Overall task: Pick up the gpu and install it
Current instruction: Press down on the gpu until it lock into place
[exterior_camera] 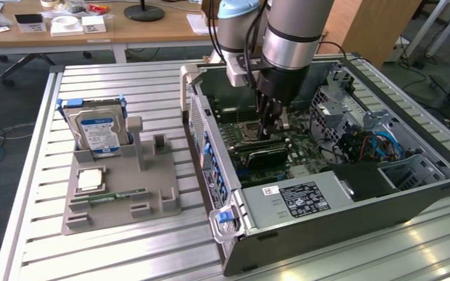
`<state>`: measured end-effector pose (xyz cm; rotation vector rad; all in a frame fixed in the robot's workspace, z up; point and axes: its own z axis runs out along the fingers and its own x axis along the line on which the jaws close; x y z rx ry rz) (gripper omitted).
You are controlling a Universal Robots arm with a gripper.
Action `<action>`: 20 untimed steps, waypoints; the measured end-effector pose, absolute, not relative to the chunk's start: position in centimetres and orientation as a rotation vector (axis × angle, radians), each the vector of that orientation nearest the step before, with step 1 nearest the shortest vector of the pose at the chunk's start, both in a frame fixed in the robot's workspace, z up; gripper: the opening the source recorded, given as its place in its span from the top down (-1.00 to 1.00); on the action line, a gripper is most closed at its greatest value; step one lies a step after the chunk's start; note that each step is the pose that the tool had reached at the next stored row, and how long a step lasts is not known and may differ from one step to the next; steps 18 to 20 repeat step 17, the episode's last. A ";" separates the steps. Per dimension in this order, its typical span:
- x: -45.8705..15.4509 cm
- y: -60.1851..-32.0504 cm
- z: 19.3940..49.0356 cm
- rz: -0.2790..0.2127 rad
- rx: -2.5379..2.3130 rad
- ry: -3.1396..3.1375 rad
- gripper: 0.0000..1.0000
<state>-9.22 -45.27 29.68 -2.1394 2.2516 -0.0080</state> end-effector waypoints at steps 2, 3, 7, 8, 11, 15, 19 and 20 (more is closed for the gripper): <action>-9.2 -45.3 29.7 -0.008 -2.139 2.252 0.79; -9.2 -45.3 29.7 -0.008 -2.139 2.252 0.79; -9.2 -45.3 30.2 -0.008 -2.139 2.252 0.79; -9.2 -45.3 30.4 -0.008 -2.139 2.252 0.79; -9.2 -45.3 31.0 -0.008 -2.139 2.252 0.79; -9.2 -45.3 31.1 -0.008 -2.139 2.252 0.79; -9.2 -45.3 31.1 -0.008 -2.139 2.252 0.79; -9.2 -45.3 31.1 -0.008 -2.139 2.252 0.79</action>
